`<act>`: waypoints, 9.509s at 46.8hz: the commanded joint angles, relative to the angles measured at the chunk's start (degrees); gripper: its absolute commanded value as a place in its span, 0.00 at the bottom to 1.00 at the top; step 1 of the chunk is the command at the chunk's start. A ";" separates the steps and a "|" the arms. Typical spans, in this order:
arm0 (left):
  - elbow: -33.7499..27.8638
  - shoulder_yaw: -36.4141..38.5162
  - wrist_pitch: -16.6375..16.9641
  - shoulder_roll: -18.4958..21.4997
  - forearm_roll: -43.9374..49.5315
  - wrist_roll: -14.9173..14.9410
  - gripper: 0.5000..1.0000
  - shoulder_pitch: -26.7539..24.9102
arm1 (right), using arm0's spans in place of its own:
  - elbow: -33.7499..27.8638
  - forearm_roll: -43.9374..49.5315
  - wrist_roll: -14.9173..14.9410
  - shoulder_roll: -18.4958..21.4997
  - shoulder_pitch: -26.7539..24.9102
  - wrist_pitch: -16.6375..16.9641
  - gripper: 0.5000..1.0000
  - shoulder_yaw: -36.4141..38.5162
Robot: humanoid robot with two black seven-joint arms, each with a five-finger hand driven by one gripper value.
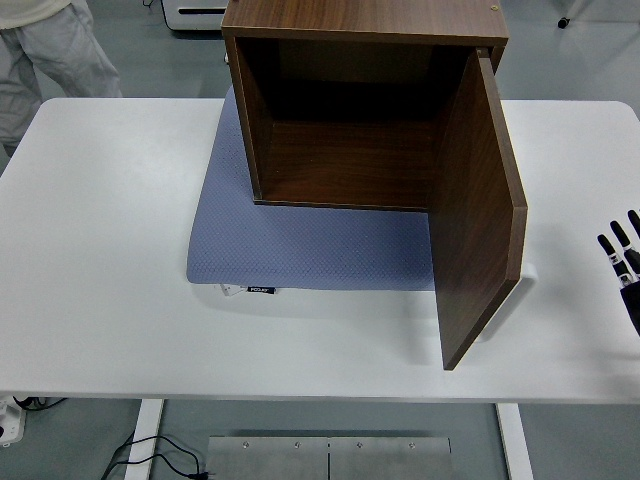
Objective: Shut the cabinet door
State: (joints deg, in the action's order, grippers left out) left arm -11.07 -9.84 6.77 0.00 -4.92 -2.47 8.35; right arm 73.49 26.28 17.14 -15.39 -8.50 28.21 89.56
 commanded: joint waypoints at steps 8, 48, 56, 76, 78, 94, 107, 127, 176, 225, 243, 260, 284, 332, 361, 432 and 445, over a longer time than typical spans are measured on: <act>0.00 0.00 0.00 0.00 0.00 0.01 1.00 0.00 | -0.01 0.00 0.00 0.01 -0.12 0.00 1.00 0.09; 0.00 0.00 0.00 0.00 0.00 0.01 1.00 0.44 | 0.08 0.00 0.00 -0.34 0.06 0.00 1.00 0.09; 0.00 0.00 0.00 0.00 0.00 0.01 1.00 0.35 | 0.08 0.00 0.00 -0.25 -0.12 0.00 1.00 0.09; 0.00 0.00 0.00 0.00 0.00 0.01 1.00 0.44 | 0.08 0.00 -0.09 -1.05 -0.20 0.00 1.00 0.17; 0.00 0.00 0.00 0.00 0.00 0.01 1.00 0.44 | 0.08 0.00 -0.09 -1.13 -0.20 0.00 1.00 0.17; 0.00 0.00 0.00 0.00 0.00 0.01 1.00 0.44 | 0.16 0.00 -0.09 -1.13 -0.29 0.09 1.00 0.17; 0.00 0.00 0.00 0.00 0.00 0.01 1.00 0.44 | 0.25 0.00 -0.18 -1.13 -0.29 0.17 1.00 0.00; 0.00 0.00 0.00 0.00 0.00 0.01 1.00 0.35 | 3.50 0.53 -0.44 -2.80 -0.47 1.76 1.00 -2.20; 0.00 0.00 0.00 0.00 0.00 0.01 1.00 0.36 | 9.39 8.44 -1.05 -5.00 -0.12 6.79 1.00 -13.97; 0.00 0.00 0.00 0.00 0.00 0.01 1.00 0.44 | 10.89 12.31 -2.02 -1.75 5.68 6.79 1.00 -24.35; 0.00 0.00 0.00 0.00 0.00 0.01 1.00 0.36 | 8.34 12.39 -2.29 1.33 9.90 6.79 1.00 -27.69; 0.00 0.00 0.00 0.00 0.00 0.01 1.00 0.44 | 5.61 12.48 -2.29 2.38 12.89 6.79 1.00 -29.62; 0.00 0.00 0.00 0.00 0.00 0.01 1.00 0.44 | 1.92 12.39 -2.90 3.26 17.28 6.79 1.00 -31.90; 0.00 0.00 0.00 0.00 0.00 0.01 1.00 0.36 | -5.64 11.69 -4.66 4.14 30.11 6.33 1.00 -37.18; 0.00 0.00 0.00 0.00 0.00 0.01 1.00 0.36 | -10.64 9.67 -5.18 7.48 37.67 3.43 1.00 -39.11; 0.00 0.00 0.00 0.00 0.00 0.01 1.00 0.44 | -21.20 4.13 -5.36 14.69 43.48 -5.45 1.00 -34.89; 0.00 0.00 0.00 0.00 0.00 0.01 1.00 0.44 | -19.26 4.75 -5.27 12.58 41.81 0.26 1.00 -35.69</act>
State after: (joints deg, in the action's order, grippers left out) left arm -11.07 -9.84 6.77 0.00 -4.92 -2.46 8.76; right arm 53.55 30.91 11.87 -1.81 33.68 26.98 53.96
